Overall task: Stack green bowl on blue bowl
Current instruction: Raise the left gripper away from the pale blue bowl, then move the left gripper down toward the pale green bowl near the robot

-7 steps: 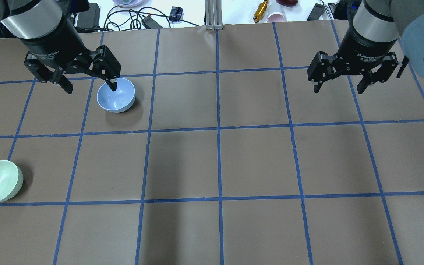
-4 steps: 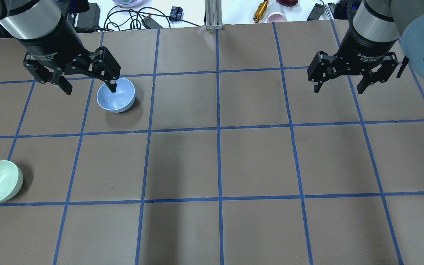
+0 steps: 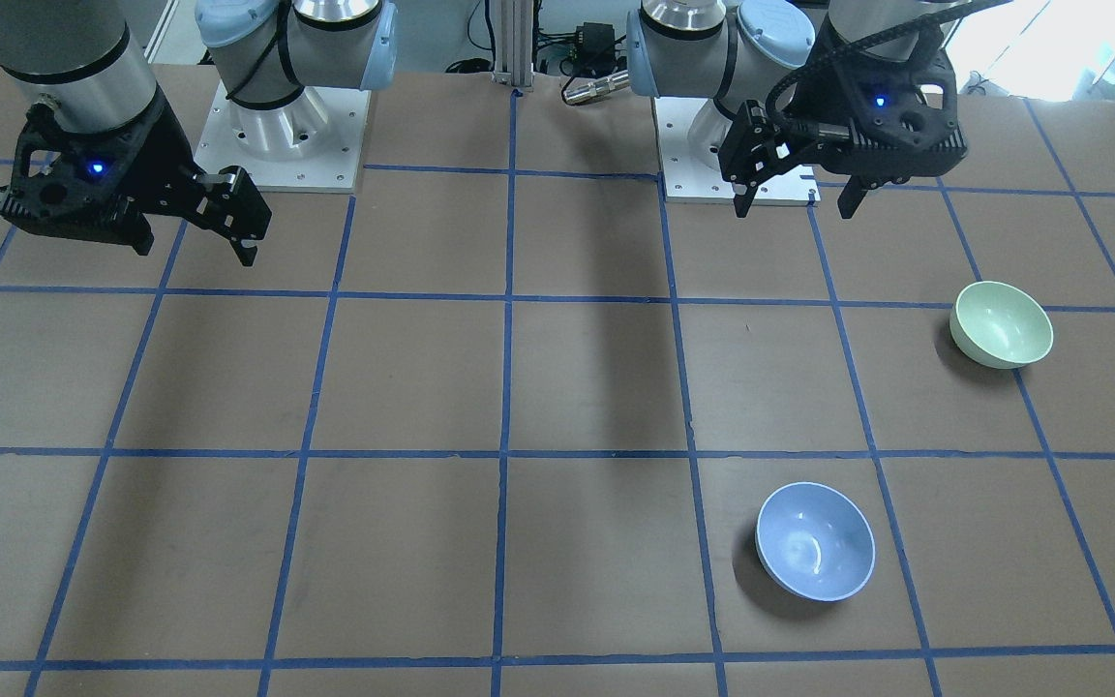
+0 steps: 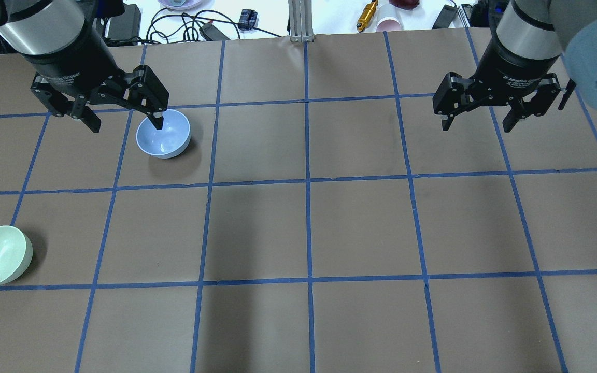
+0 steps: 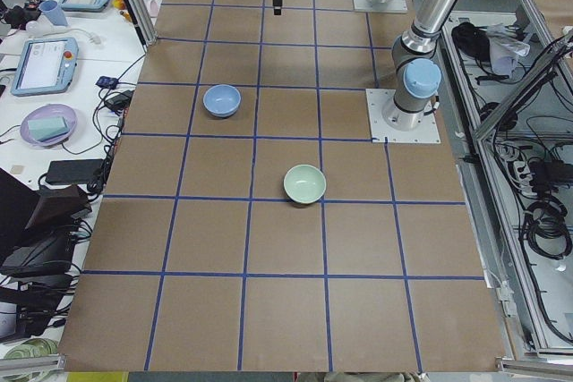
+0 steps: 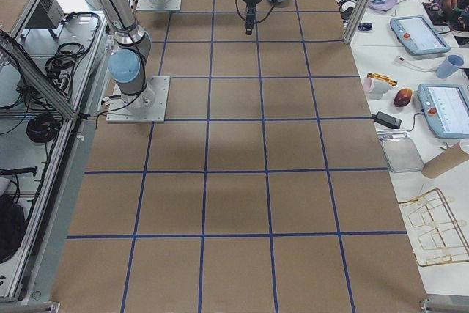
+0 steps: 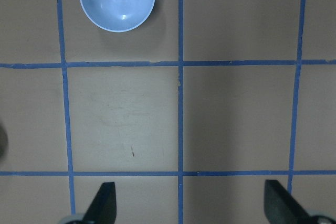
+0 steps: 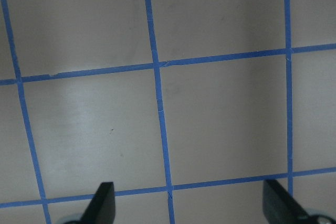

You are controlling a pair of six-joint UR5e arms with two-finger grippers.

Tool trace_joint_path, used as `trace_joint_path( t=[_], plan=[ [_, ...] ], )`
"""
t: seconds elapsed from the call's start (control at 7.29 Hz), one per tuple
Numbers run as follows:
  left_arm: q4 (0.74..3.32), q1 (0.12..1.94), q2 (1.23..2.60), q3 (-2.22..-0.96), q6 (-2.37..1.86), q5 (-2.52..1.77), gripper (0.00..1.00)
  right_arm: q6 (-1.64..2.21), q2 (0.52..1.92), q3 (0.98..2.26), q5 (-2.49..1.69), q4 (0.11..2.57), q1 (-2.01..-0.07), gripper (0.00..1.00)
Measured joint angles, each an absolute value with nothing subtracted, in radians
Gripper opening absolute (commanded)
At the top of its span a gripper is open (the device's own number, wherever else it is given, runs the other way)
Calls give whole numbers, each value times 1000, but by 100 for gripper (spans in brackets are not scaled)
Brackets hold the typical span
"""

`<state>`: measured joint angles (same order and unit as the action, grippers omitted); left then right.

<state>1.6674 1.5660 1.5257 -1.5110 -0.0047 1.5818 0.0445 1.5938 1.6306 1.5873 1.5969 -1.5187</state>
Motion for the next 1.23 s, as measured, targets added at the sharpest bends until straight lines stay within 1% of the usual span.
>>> trace_joint_path(
  t=[0.27, 0.55, 0.96, 1.23],
  plan=[
    [1667, 1561, 1524, -1512, -5, 1583, 100, 44, 1594, 1631, 1588, 1597, -1519, 100],
    [1665, 1513, 1524, -1518, 24, 1586, 100, 44, 1594, 1631, 1588, 1597, -1519, 100],
    [1667, 1341, 1532, -1530, 174, 1584, 100, 44, 1594, 1631, 1588, 1597, -1519, 100],
    [1665, 1187, 1543, -1563, 312, 1575, 100, 44, 1594, 1631, 1588, 1597, -1519, 100]
  ],
)
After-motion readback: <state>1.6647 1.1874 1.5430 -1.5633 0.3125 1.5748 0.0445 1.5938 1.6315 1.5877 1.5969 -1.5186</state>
